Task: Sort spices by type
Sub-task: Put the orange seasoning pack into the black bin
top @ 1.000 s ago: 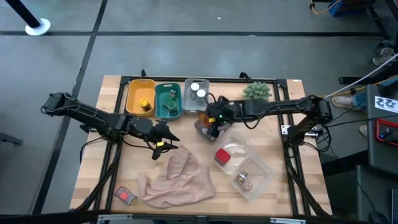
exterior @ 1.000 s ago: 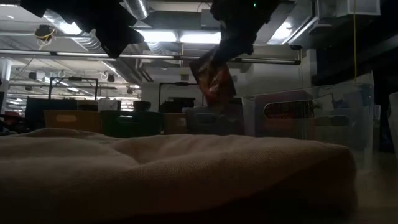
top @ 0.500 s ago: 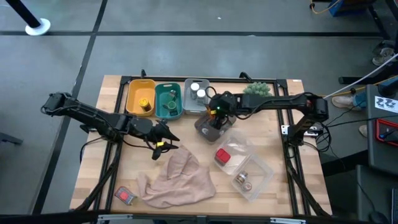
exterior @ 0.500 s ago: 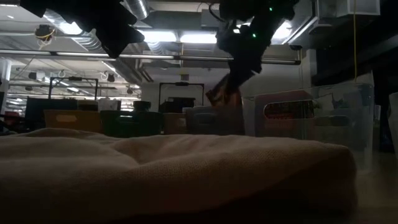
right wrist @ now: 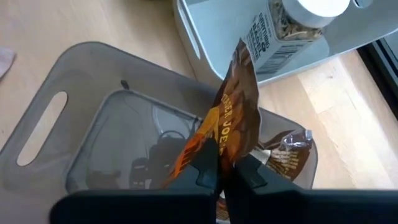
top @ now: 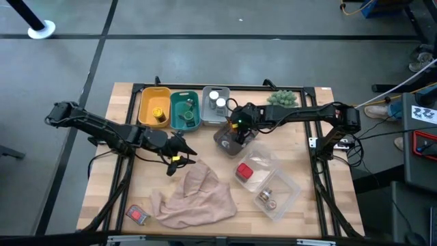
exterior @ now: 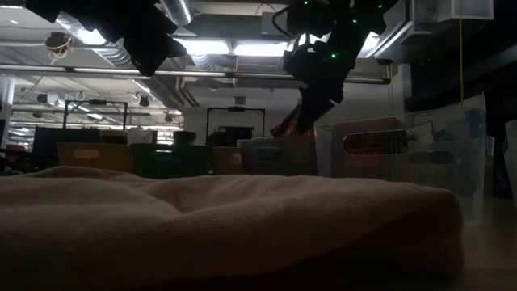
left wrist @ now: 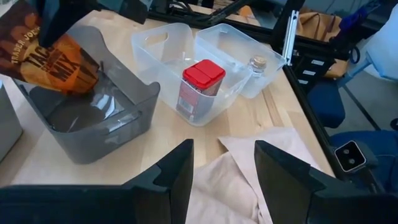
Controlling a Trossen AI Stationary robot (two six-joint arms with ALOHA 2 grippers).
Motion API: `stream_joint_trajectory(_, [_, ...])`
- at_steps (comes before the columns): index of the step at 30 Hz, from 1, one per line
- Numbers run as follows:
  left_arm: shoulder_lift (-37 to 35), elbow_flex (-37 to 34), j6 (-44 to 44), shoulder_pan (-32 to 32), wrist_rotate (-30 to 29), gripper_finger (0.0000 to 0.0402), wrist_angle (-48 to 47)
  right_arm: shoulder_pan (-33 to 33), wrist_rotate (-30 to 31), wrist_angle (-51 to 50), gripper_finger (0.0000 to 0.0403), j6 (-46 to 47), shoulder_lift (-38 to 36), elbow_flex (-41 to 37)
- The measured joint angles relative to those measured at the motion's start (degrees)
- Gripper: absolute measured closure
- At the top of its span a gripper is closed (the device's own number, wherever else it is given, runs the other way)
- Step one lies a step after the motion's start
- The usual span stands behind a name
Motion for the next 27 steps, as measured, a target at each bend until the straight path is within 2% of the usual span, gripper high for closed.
stream_joint_trajectory(9, [0.0, 0.0, -1.7, 0.0, 0.0, 0.0247, -1.2, 0.0, -0.1, -0.4, 0.0380, 0.0, 0.0, 0.0])
stream_joint_trajectory(19, [0.0, 0.0, -1.5, 0.0, 0.0, 0.0247, -1.2, 0.0, -1.5, -0.8, 0.0266, -0.1, 0.0, 0.0])
stream_joint_trajectory(27, [0.0, 0.0, 0.0, -0.9, 5.2, 0.0247, -1.2, 0.0, -2.6, -1.0, 0.0232, -0.1, 0.0, 0.1])
